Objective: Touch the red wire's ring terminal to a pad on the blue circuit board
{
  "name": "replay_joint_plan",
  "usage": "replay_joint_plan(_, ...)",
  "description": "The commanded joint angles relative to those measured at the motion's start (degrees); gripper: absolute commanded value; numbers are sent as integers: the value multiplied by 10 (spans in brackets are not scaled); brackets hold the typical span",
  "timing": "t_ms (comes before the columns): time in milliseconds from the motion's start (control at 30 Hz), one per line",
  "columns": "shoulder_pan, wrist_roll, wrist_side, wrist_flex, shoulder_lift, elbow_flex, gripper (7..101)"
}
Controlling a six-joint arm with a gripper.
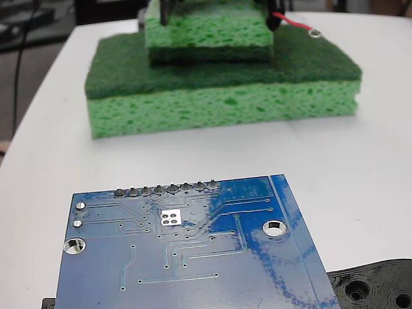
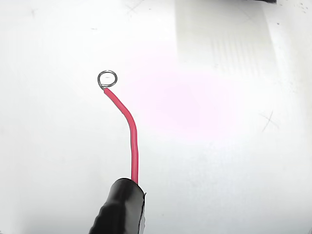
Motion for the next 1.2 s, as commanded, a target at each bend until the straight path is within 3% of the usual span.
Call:
replay_joint_plan(33, 9, 2, -6, -2, 1, -3, 1003)
replay_joint_plan(600, 12, 2, -10, -2, 1, -3, 1003)
replay_joint_plan(800, 40, 1, -33, -2, 1, -6, 1003)
replay_joint_plan(1200, 54, 16, -17, 10, -69, -106, 1003)
